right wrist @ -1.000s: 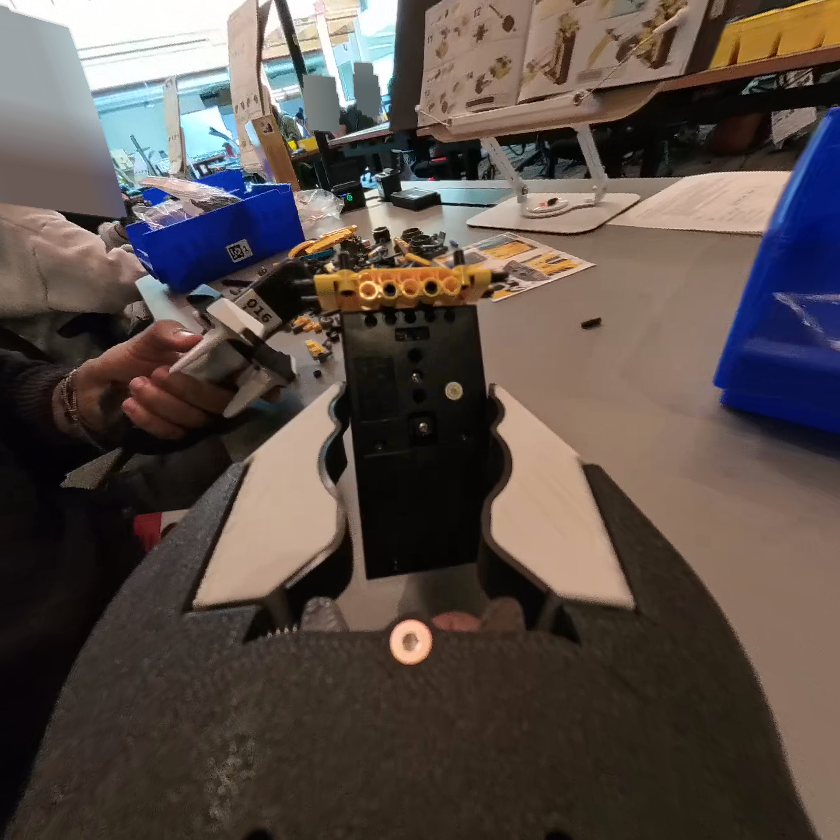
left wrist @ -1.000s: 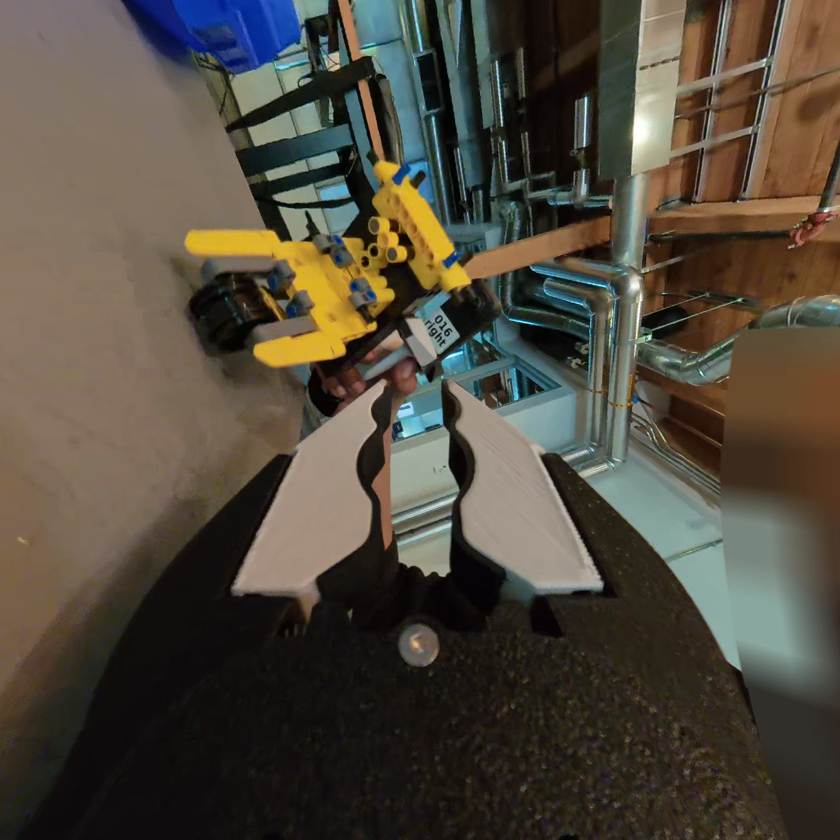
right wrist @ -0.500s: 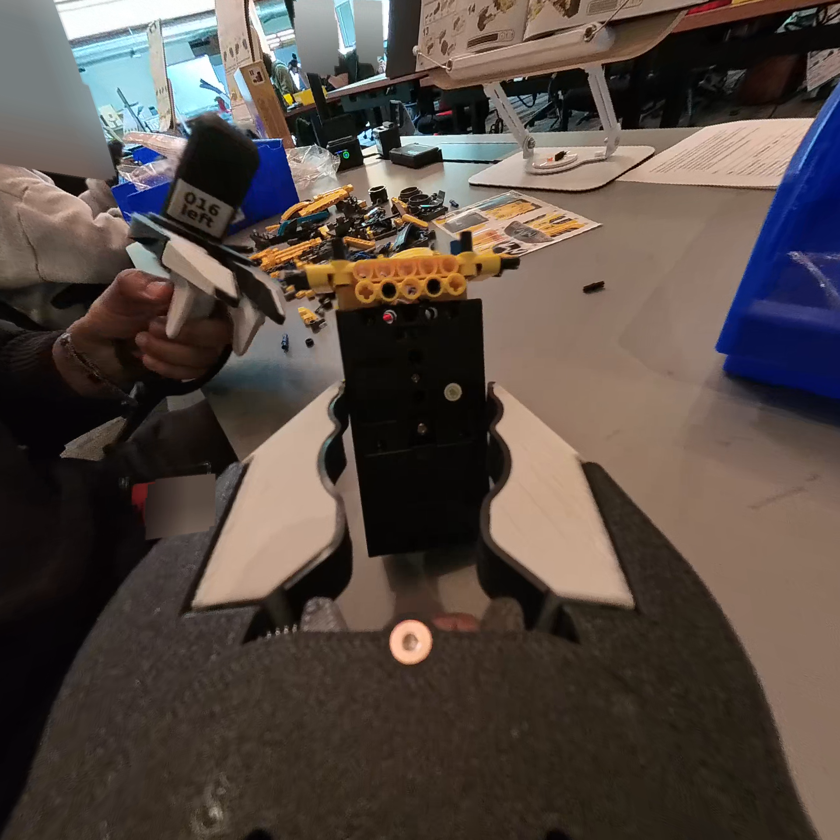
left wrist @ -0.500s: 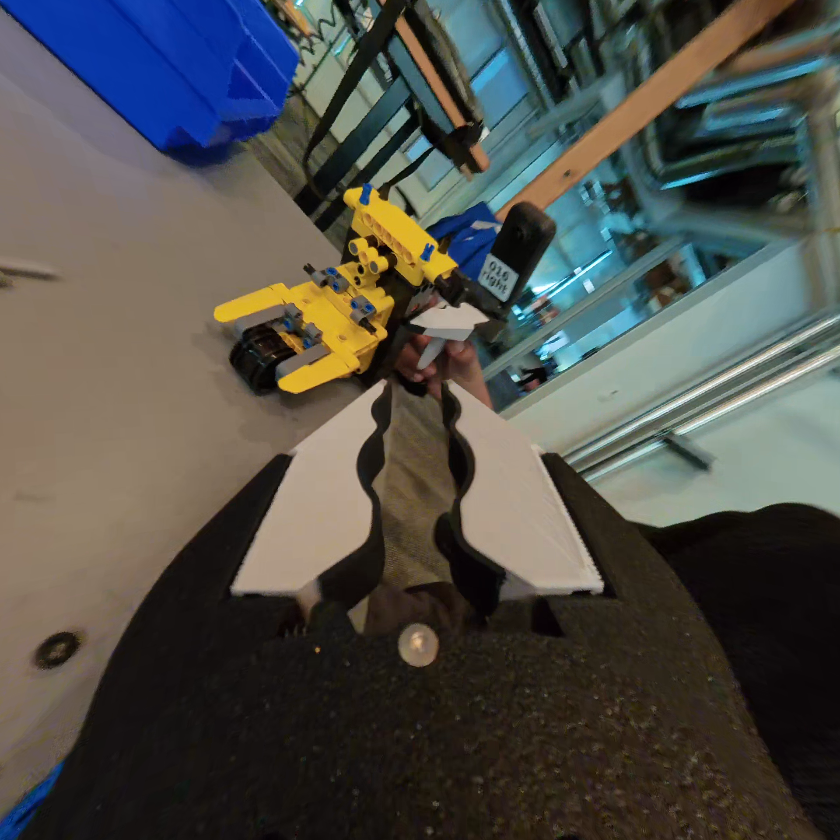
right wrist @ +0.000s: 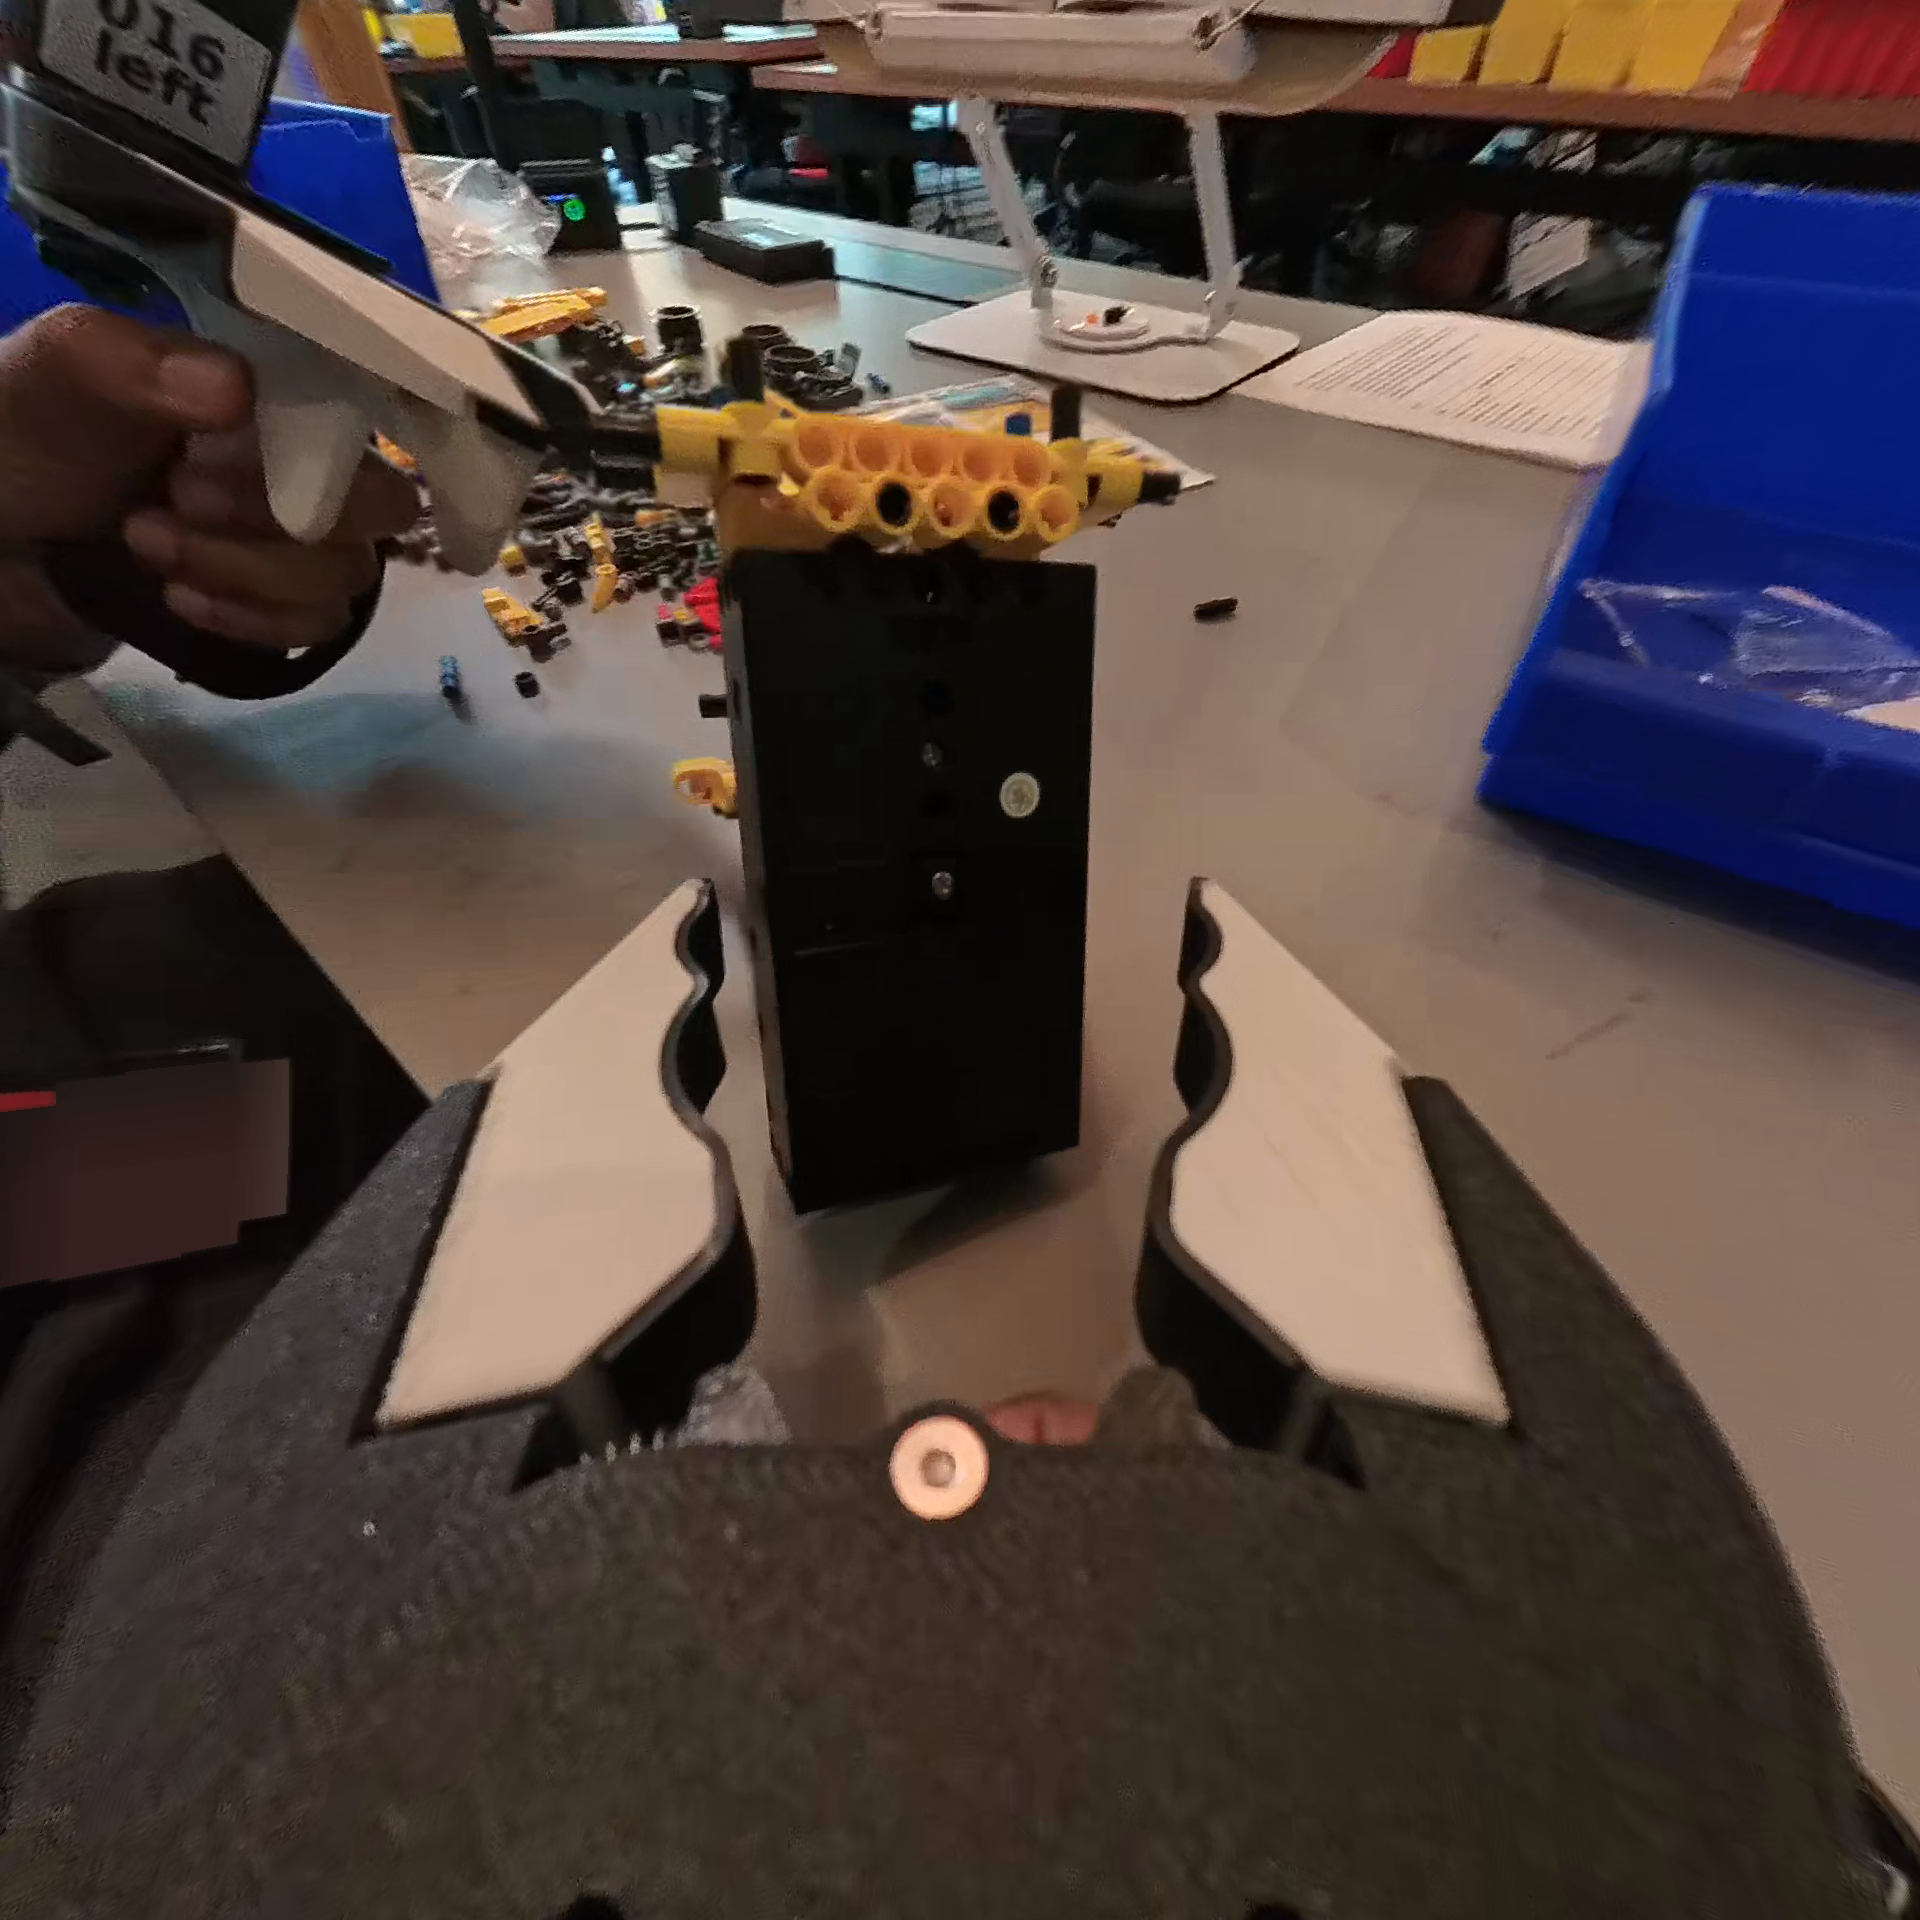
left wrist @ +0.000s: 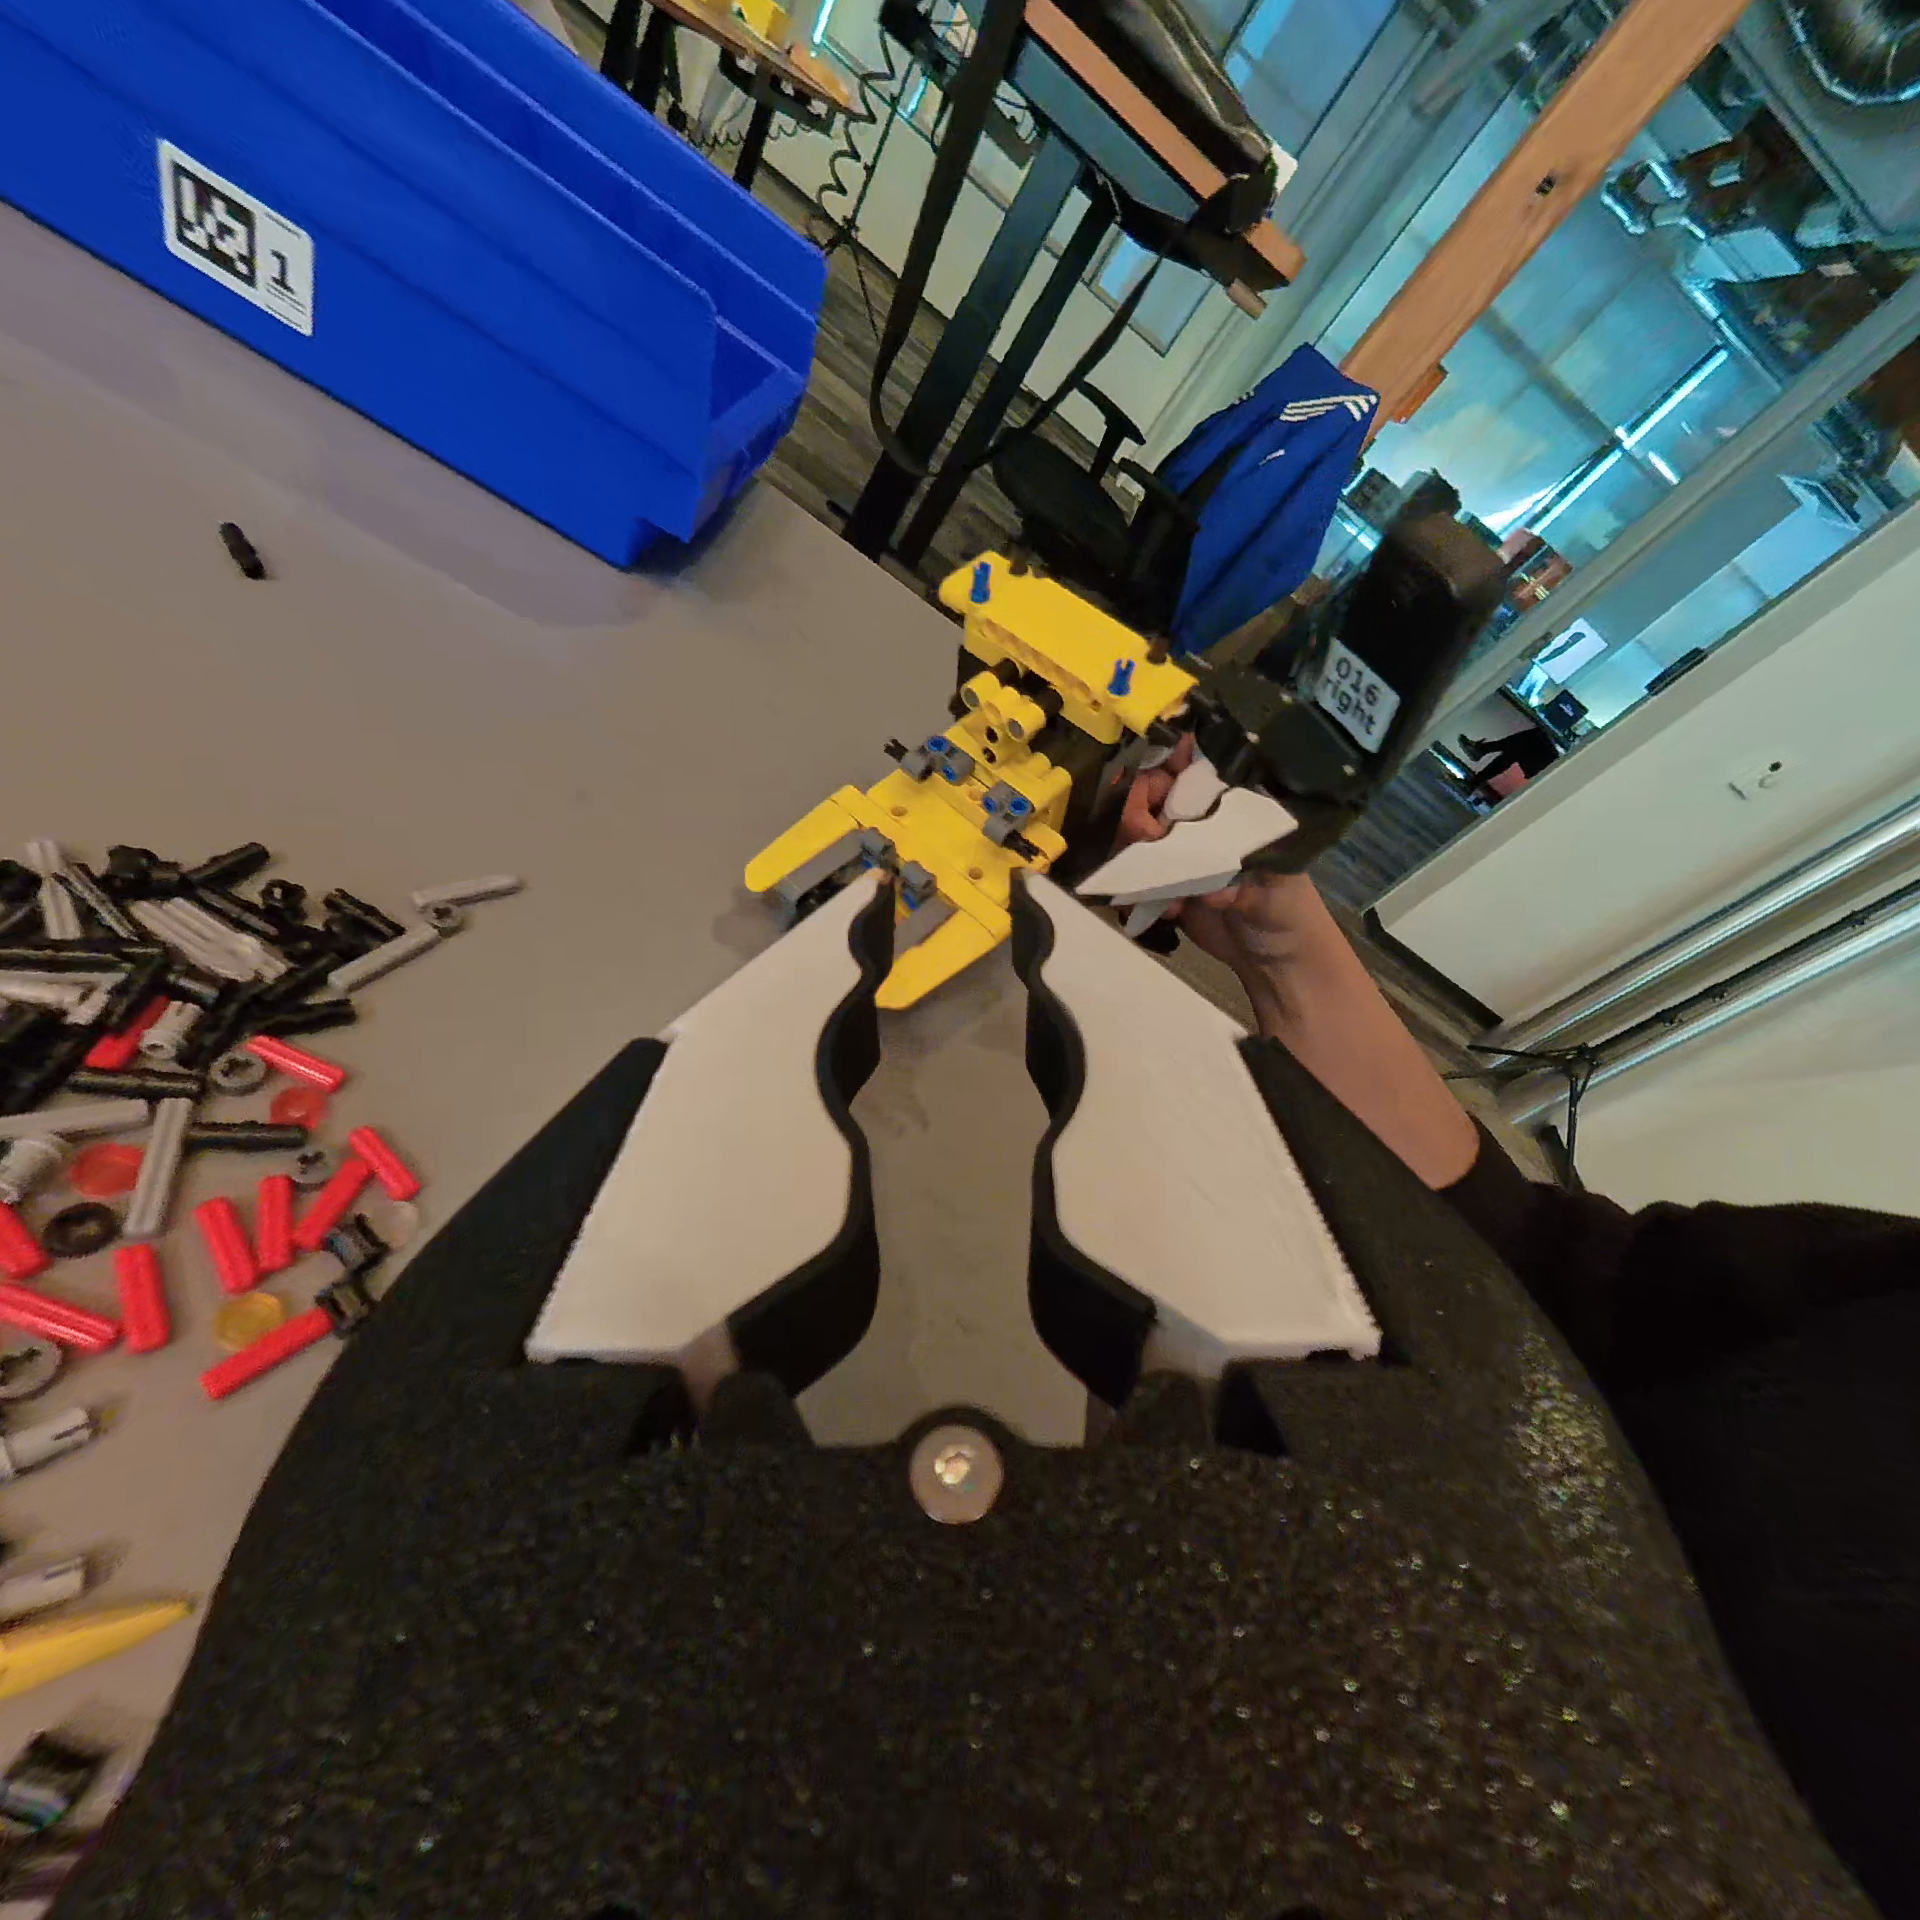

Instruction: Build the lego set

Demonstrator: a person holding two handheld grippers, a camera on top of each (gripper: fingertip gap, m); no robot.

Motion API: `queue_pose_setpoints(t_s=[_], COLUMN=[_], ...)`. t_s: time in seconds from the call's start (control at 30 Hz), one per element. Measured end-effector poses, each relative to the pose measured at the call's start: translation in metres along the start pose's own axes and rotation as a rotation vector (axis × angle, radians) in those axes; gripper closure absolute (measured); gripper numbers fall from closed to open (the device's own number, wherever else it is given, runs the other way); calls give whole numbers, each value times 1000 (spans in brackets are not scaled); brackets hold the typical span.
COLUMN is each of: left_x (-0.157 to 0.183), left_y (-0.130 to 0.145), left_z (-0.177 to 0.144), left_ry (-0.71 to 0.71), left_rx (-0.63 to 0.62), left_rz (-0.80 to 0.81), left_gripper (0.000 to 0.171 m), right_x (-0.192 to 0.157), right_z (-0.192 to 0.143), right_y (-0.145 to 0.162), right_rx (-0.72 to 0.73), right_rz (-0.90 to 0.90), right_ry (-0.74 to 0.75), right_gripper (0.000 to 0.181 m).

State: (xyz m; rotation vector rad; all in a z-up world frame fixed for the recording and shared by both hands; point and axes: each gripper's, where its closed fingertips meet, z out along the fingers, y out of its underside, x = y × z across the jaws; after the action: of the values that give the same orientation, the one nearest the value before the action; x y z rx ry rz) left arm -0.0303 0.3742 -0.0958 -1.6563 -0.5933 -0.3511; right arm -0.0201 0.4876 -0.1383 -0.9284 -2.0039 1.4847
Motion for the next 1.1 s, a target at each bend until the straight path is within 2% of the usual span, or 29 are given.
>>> queue_pose_setpoints(t_s=[0.13, 0.33, 0.6, 0.73, 0.83, 0.97, 1.1], left_x=[-12, -17, -17, -15, -16, -9, -13], left_y=[-1, -2, 11, 9, 7, 2, -6], left_z=[6, 20, 45, 45, 42, 34, 22], left_ry=[-25, -39, -65, -61, -80, -55, -98], left_rx=[-33, -77, -117, -84, -66, -15, 35], left_rz=[-9, 10, 28, 42, 73, 107, 168], left_gripper=[150, 150, 147, 147, 147, 147, 147], right_x=[4, 4, 4, 5, 2, -4, -8], right_z=[-5, -15, -17, -17, -14, -4, 3], right_y=[-5, -13, -13, -13, -9, 2, 13], right_rx=[53, 158, 160, 163, 126, 14, -90], right_rz=[-26, -52, -81, -37, -43, -53, -36], right_ry=[79, 118, 150, 120, 89, 29, -32], right_gripper=[97, 107, 106, 105, 106, 106, 110])
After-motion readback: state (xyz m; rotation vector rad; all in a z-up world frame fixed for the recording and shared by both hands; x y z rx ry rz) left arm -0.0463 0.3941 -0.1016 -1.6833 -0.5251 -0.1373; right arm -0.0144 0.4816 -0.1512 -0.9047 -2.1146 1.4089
